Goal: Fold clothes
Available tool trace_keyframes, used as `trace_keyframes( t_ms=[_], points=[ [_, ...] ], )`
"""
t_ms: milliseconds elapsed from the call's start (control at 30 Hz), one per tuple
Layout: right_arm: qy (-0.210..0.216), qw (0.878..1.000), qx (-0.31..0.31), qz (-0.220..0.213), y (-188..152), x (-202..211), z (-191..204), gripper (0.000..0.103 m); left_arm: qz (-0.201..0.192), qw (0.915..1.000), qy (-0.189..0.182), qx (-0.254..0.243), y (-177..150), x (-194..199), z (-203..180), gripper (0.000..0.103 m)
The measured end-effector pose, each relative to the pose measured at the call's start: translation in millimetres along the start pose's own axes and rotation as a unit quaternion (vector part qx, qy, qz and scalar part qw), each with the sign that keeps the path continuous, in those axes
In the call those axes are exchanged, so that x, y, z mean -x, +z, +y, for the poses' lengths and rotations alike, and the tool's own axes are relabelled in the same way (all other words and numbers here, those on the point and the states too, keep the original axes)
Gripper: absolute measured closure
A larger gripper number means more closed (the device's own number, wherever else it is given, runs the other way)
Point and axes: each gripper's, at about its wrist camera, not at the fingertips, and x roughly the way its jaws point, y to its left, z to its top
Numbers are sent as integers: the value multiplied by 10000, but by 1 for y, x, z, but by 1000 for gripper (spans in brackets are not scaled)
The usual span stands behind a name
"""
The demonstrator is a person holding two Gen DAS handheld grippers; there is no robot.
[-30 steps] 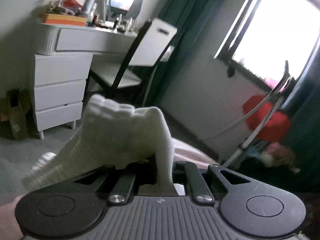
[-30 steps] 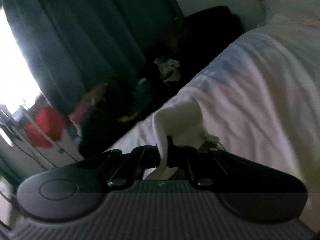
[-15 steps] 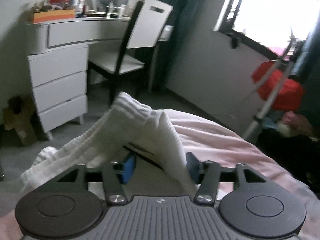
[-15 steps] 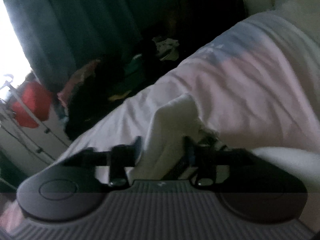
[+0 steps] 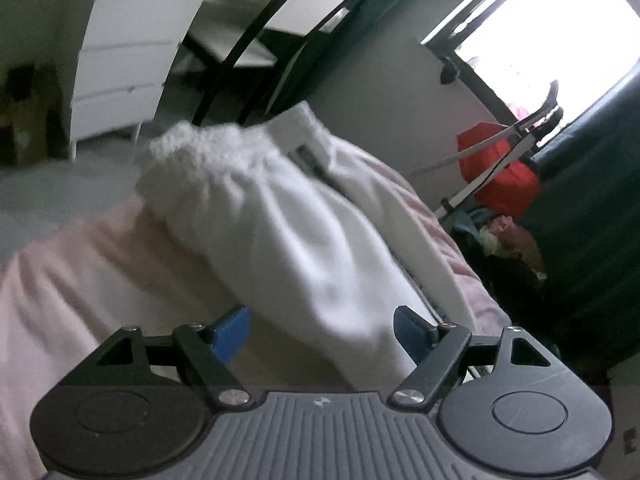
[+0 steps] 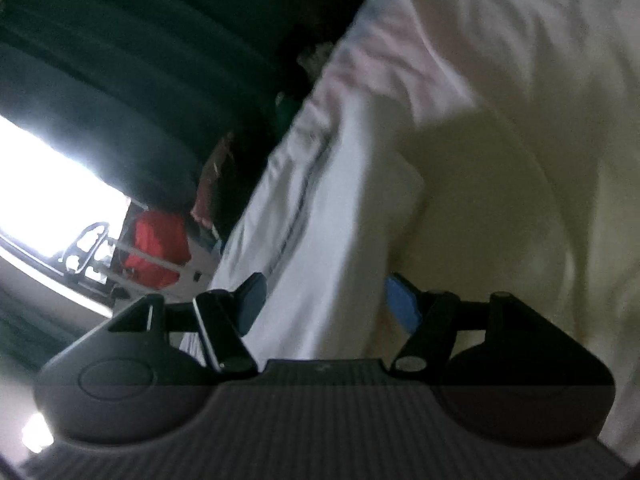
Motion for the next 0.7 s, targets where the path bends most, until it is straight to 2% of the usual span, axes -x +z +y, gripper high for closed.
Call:
trace_keyframes(
  t_ms=[100, 133, 233, 300, 433, 467, 500, 533, 567, 600, 633, 700],
  points=[
    [-7, 9999, -30, 154, -6, -7, -8, 33, 53, 9996, 103, 246, -5, -16, 12, 25],
    [19, 9998, -39, 174, -7, -13, -9, 34, -54, 9993, 179, 317, -4, -25, 12, 25],
    [57, 9998, 32, 183, -5, -31, -13, 34, -220, 9989, 97, 396, 6, -50, 12, 27],
    [37, 9998, 156, 131, -1, -45, -13, 34, -348, 9970, 134, 673, 14, -66, 13, 37],
    [-133, 9997, 175, -142, 6, -62, -6, 34, -585, 9909, 554, 1081, 25, -83, 5, 49],
    [-176, 9995, 180, -211, 8, -67, -5, 34, -669, 9884, 647, 1199, 26, -84, 3, 60],
    [-218, 9992, 184, -279, 10, -71, -3, 38, -725, 9871, 762, 1210, 27, -84, 0, 71],
    [-260, 9989, 189, -348, 11, -76, -1, 47, -781, 9856, 877, 1219, 27, -83, -4, 76],
    [-322, 9985, 197, -403, 13, -79, 0, 55, -841, 9853, 933, 1158, 27, -80, -8, 86],
    [-420, 9980, 215, -418, 14, -78, 0, 77, -903, 9852, 975, 1087, 28, -76, -12, 89],
    [-432, 9979, 234, -429, 15, -74, 0, 84, -936, 9853, 970, 1051, 29, -70, -15, 89],
    [-343, 9978, 357, -447, 16, -60, 3, 89, -979, 9860, 884, 1016, 33, -54, -17, 91]
  ],
)
